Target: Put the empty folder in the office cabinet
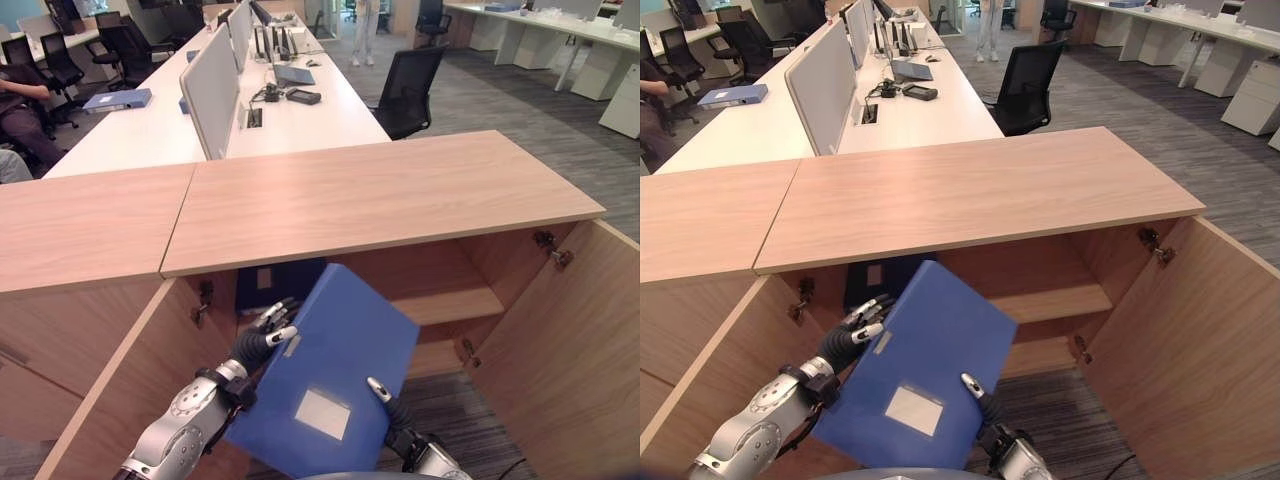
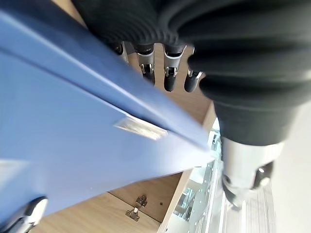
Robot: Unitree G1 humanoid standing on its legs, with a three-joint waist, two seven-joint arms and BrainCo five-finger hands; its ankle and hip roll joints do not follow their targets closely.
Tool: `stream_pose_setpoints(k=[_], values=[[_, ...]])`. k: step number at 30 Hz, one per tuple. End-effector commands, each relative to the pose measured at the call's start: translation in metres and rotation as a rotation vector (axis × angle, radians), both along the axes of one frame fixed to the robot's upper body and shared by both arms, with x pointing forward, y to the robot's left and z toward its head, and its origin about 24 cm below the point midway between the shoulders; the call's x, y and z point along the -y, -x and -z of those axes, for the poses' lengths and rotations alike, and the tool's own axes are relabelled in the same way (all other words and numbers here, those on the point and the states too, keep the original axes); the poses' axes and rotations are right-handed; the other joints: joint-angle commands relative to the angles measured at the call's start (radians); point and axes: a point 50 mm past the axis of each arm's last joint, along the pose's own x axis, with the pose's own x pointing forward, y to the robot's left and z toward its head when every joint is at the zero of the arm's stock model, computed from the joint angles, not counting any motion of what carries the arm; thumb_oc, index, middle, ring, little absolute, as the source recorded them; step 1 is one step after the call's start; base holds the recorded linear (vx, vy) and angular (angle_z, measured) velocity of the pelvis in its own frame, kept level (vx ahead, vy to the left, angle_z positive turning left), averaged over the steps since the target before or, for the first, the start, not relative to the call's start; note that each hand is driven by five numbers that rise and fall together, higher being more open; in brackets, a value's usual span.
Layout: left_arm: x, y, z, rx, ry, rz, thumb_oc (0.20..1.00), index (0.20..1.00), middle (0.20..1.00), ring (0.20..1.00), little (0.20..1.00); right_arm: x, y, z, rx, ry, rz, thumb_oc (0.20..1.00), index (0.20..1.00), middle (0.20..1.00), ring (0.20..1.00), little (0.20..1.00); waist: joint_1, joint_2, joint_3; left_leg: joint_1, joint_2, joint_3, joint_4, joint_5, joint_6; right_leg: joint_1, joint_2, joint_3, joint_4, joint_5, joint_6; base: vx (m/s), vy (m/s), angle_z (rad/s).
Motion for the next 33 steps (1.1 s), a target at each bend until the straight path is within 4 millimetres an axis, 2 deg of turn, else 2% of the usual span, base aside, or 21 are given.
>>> stream_pose_setpoints(k=[1,4,5,6,9,14,15,16,17,18,19,20,21,23,25,27,28,30,31,32,33], values=[[0.003,0.006,0.005,-0.02,0.085,-0.057,1.0,1.0,1.0,1.0,1.0,-0.035,-0.02,-0.02,0.065,-0.191,0.102,0.2,0.2,0.2,0.2,0.2,-0.022,-0.018,-0.004,0.005,0.0,-0.004,0.012,-0.131,0.02,-0.062,-0.057,-0.083,0.013,0.036,0.084,-0.02,0.059,-0.03],[-0.014,0.026,0.028,-0.133,0.029,-0.155,1.0,1.0,1.0,1.0,1.0,-0.014,-0.016,-0.018,0.048,-0.16,0.214,0.2,0.2,0.2,0.2,0.2,-0.029,-0.012,-0.001,0.002,-0.005,0.003,0.012,-0.131,0.029,-0.076,-0.062,-0.077,0.03,0.039,0.091,-0.01,0.069,-0.13],[-0.018,0.044,0.045,-0.242,0.036,-0.216,1.0,1.0,1.0,1.0,1.0,-0.006,-0.016,-0.02,0.049,-0.151,0.262,0.2,0.2,0.2,0.2,0.2,-0.033,-0.008,-0.002,0.002,-0.009,0.007,0.012,-0.133,0.035,-0.083,-0.064,-0.075,0.041,0.039,0.096,-0.01,0.104,-0.22],[-0.019,0.054,0.055,-0.313,0.052,-0.268,1.0,1.0,1.0,1.0,1.0,-0.003,-0.017,-0.021,0.043,-0.149,0.288,0.2,0.2,0.2,0.2,0.2,-0.035,-0.006,-0.001,0.004,-0.012,0.01,0.012,-0.133,0.038,-0.087,-0.066,-0.075,0.05,0.039,0.098,-0.01,0.1,-0.19],[-0.017,0.066,0.066,-0.389,0.06,-0.305,1.0,1.0,1.0,1.0,1.0,0.002,-0.021,-0.025,0.047,-0.15,0.342,0.2,0.2,0.2,0.2,0.2,-0.039,0.001,0.004,0.006,-0.02,0.014,0.012,-0.135,0.048,-0.107,-0.069,-0.071,0.087,0.037,0.106,-0.02,0.078,-0.12],[-0.02,0.07,0.078,-0.432,0.004,-0.343,1.0,1.0,1.0,1.0,1.0,0.007,-0.035,-0.031,0.086,-0.123,0.37,0.2,0.2,0.2,0.2,0.2,-0.034,0.011,0.047,0.012,-0.025,0.024,0.012,-0.133,0.063,-0.2,-0.072,-0.076,0.27,0.043,0.115,-0.05,0.074,-0.07],[-0.02,0.07,0.078,-0.432,0.004,-0.343,1.0,1.0,1.0,1.0,1.0,0.007,-0.035,-0.031,0.086,-0.123,0.37,0.2,0.2,0.2,0.2,0.2,-0.034,0.011,0.047,0.012,-0.025,0.024,0.012,-0.133,0.063,-0.2,-0.072,-0.075,0.27,0.043,0.115,-0.04,0.058,-0.2],[-0.019,0.078,0.087,-0.48,0.014,-0.378,1.0,1.0,1.0,1.0,1.0,0.002,-0.041,-0.035,0.105,-0.122,0.348,0.2,0.2,0.2,0.2,0.2,-0.014,0.016,0.07,0.023,-0.02,0.049,0.012,-0.14,0.063,-0.244,-0.11,-0.177,0.35,0.067,0.106,-0.02,0.047,-0.27],[-0.019,0.077,0.087,-0.479,0.015,-0.378,1.0,1.0,1.0,1.0,1.0,0.002,-0.041,-0.035,0.106,-0.122,0.348,0.2,0.2,0.2,0.2,0.2,-0.013,0.016,0.069,0.02,-0.02,0.05,0.012,-0.139,0.063,-0.247,-0.11,-0.176,0.35,0.069,0.106,0.0,0.073,-0.55],[-0.017,0.081,0.092,-0.501,0.032,-0.399,1.0,1.0,1.0,1.0,1.0,-0.004,-0.043,-0.037,0.118,-0.127,0.318,0.2,0.2,0.2,0.2,0.2,0.0,0.015,0.074,0.032,-0.018,0.074,0.012,-0.149,0.061,-0.264,-0.141,-0.249,0.362,0.083,0.103,0.07,0.011,-0.89],[-0.014,0.087,0.095,-0.524,0.059,-0.412,1.0,1.0,1.0,1.0,1.0,-0.008,-0.045,-0.04,0.135,-0.128,0.276,0.2,0.2,0.2,0.2,0.2,0.008,0.005,0.075,0.045,-0.019,0.107,0.012,-0.163,0.058,-0.257,-0.174,-0.329,0.315,0.102,0.106,0.1,-0.012,-0.87],[-0.013,0.089,0.097,-0.534,0.066,-0.415,1.0,1.0,1.0,1.0,1.0,-0.009,-0.047,-0.042,0.152,-0.123,0.25,0.2,0.2,0.2,0.2,0.2,0.011,0.005,0.081,0.053,-0.013,0.119,0.012,-0.167,0.054,-0.255,-0.169,-0.351,0.283,0.105,0.105,0.13,-0.107,-0.79],[-0.01,0.089,0.096,-0.532,0.084,-0.408,1.0,1.0,1.0,1.0,1.0,-0.011,-0.051,-0.046,0.178,-0.126,0.218,0.2,0.2,0.2,0.2,0.2,0.007,0.005,0.097,0.055,-0.003,0.124,0.012,-0.17,0.046,-0.294,-0.142,-0.362,0.21,0.126,0.11,0.09,-0.091,-0.47],[-0.009,0.089,0.096,-0.532,0.085,-0.408,1.0,1.0,1.0,1.0,1.0,-0.011,-0.051,-0.046,0.178,-0.126,0.218,0.2,0.2,0.2,0.2,0.2,0.008,0.006,0.097,0.055,-0.002,0.124,0.012,-0.171,0.046,-0.293,-0.141,-0.363,0.209,0.127,0.109,0.05,-0.051,-0.29],[-0.007,0.084,0.094,-0.515,0.094,-0.407,1.0,1.0,1.0,1.0,1.0,-0.014,-0.056,-0.053,0.213,-0.137,0.207,0.2,0.2,0.2,0.2,0.2,-0.001,-0.003,0.121,0.06,0.004,0.107,0.012,-0.174,0.03,-0.347,-0.117,-0.334,0.104,0.174,0.127,0.16,-0.134,-0.01],[-0.008,0.081,0.093,-0.497,0.092,-0.415,1.0,1.0,1.0,1.0,1.0,-0.012,-0.056,-0.054,0.222,-0.134,0.217,0.2,0.2,0.2,0.2,0.2,-0.008,-0.012,0.124,0.068,0.008,0.086,0.012,-0.183,0.018,-0.373,-0.105,-0.297,0.071,0.199,0.137,0.3,-0.219,0.06],[-0.011,0.081,0.095,-0.499,0.081,-0.427,1.0,1.0,1.0,1.0,1.0,-0.01,-0.057,-0.053,0.224,-0.119,0.222,0.2,0.2,0.2,0.2,0.2,-0.01,-0.025,0.11,0.083,0.015,0.059,0.012,-0.209,0.004,-0.365,-0.099,-0.296,0.039,0.207,0.134,0.29,-0.215,0.31],[-0.011,0.083,0.096,-0.504,0.078,-0.437,1.0,1.0,1.0,1.0,1.0,-0.01,-0.058,-0.054,0.228,-0.108,0.218,0.2,0.2,0.2,0.2,0.2,-0.011,-0.029,0.103,0.089,0.023,0.052,0.012,-0.213,-0.002,-0.363,-0.101,-0.314,0.046,0.214,0.127,0.34,-0.266,0.61],[-0.013,0.087,0.1,-0.529,0.077,-0.463,1.0,1.0,1.0,1.0,1.0,-0.008,-0.057,-0.049,0.211,-0.094,0.215,0.2,0.2,0.2,0.2,0.2,-0.018,-0.026,0.072,0.108,0.077,0.043,0.012,-0.232,-0.019,-0.36,-0.076,-0.335,0.068,0.194,0.109,0.37,-0.301,0.38],[-0.013,0.087,0.1,-0.528,0.077,-0.463,1.0,1.0,1.0,1.0,1.0,-0.008,-0.057,-0.049,0.211,-0.094,0.215,0.2,0.2,0.2,0.2,0.2,-0.019,-0.029,0.07,0.104,0.075,0.042,0.012,-0.23,-0.018,-0.363,-0.079,-0.335,0.067,0.195,0.11,0.41,-0.344,0.18],[-0.013,0.088,0.101,-0.536,0.081,-0.475,1.0,1.0,1.0,1.0,1.0,-0.005,-0.06,-0.051,0.222,-0.077,0.208,0.2,0.2,0.2,0.2,0.2,-0.023,-0.017,0.058,0.11,0.112,0.039,0.012,-0.232,-0.029,-0.363,-0.06,-0.344,0.084,0.17,0.094,0.28,-0.291,-0.03]])
